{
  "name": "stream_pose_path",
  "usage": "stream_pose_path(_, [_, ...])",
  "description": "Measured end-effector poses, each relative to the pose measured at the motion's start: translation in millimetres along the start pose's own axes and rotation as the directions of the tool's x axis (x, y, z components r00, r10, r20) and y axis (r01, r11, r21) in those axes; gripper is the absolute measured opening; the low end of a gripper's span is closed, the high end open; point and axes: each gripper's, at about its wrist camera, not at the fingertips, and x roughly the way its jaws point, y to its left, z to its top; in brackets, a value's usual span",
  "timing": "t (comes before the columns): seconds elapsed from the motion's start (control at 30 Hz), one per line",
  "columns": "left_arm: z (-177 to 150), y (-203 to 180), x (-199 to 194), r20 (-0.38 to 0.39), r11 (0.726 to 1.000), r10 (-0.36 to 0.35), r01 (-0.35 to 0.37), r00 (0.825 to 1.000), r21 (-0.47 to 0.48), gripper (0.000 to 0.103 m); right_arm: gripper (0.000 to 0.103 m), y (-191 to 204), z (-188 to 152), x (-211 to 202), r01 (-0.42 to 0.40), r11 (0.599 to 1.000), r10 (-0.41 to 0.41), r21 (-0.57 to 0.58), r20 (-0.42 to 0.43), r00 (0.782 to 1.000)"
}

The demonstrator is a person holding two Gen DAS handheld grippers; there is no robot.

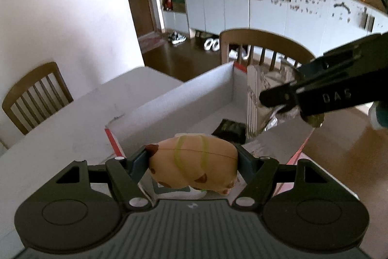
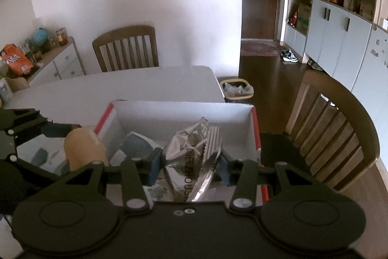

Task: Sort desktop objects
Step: 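Carry the foil bag and yellow toy over the red shoebox and lower them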

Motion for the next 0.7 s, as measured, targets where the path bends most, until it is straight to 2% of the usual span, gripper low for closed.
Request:
stream_pose_path(0.27, [6,-5,35,-0.047,1.000,0.012,-0.011,0.999,0.013,0.074,0.047,-15,3,35,-0.024,1.000,0.024,-0.004,-0.057,0.998])
stream_pose_path(0.7, [15,-9,76,-0.134,1.000,0.008,-0.009,0.991,-0.009,0.074,0.047,-23,8,87,0.006,1.000,-0.009,-0.025,-0.110,0.994])
